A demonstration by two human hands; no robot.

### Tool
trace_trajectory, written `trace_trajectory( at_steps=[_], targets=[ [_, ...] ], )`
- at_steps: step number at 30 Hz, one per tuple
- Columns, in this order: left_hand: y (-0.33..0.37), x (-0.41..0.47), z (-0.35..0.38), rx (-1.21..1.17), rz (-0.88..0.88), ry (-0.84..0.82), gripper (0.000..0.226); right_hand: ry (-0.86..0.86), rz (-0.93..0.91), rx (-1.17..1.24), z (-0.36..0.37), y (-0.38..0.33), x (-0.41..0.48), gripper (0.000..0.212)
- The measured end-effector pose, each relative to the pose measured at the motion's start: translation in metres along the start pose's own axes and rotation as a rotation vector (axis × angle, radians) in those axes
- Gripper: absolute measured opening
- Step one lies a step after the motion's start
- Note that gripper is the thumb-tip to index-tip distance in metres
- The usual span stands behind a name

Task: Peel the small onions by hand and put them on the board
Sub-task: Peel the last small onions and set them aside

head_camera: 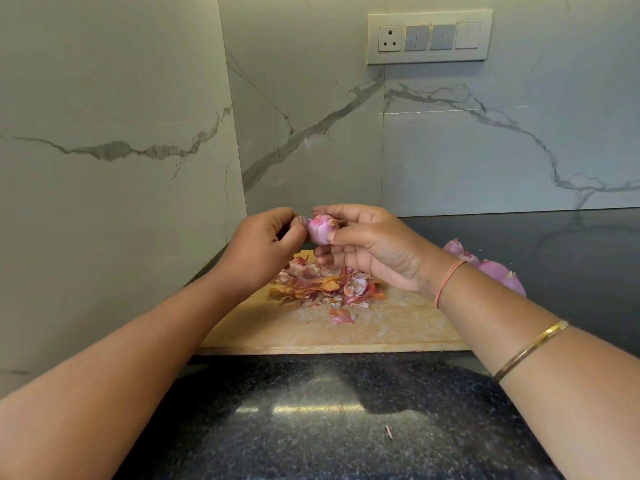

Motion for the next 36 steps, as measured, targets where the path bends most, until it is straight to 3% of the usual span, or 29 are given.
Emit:
trace_trajectory(
  at_steps=[8, 12, 16, 22, 28, 36],
  targets=[
    [-0.012, 0.005, -0.004, 0.093, -0.15, 0.075, 0.029, -0.006, -0.037, -0.091, -0.003, -0.003, 0.0, 0.03],
    [-0.016, 0.009, -0.006, 0.129, -0.181, 0.074, 0.011, -0.027, -0.034, -0.103, -0.002, -0.001, 0.0, 0.031],
    [-0.014, 0.009, -0.006, 0.025, -0.134, 0.055, 0.022, 0.0, -0.043, -0.133, -0.005, -0.001, 0.001, 0.03],
    [0.001, 0.002, -0.001, -0.14, -0.01, -0.033, 0.014, 0.035, -0.036, -0.053, -0.006, -0.001, 0.002, 0.025],
    [0.008, -0.002, 0.001, 0.017, 0.12, -0.004, 0.021, 0.025, -0.065, -0.05, -0.004, -0.004, 0.002, 0.014],
    [0.014, -0.003, 0.003, 0.183, 0.22, 0.032, 0.019, 0.014, -0.093, -0.147, -0.002, -0.003, 0.002, 0.015]
  ],
)
Point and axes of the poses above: each hand's wrist, its own x-axis towards the middle knuckle, its own z-axis out of the palm, y = z × x, the point moved 6 cm from there along x, towards the middle knuckle, and after that the axes turned 12 degrees about -z, right-handed, at the moved point
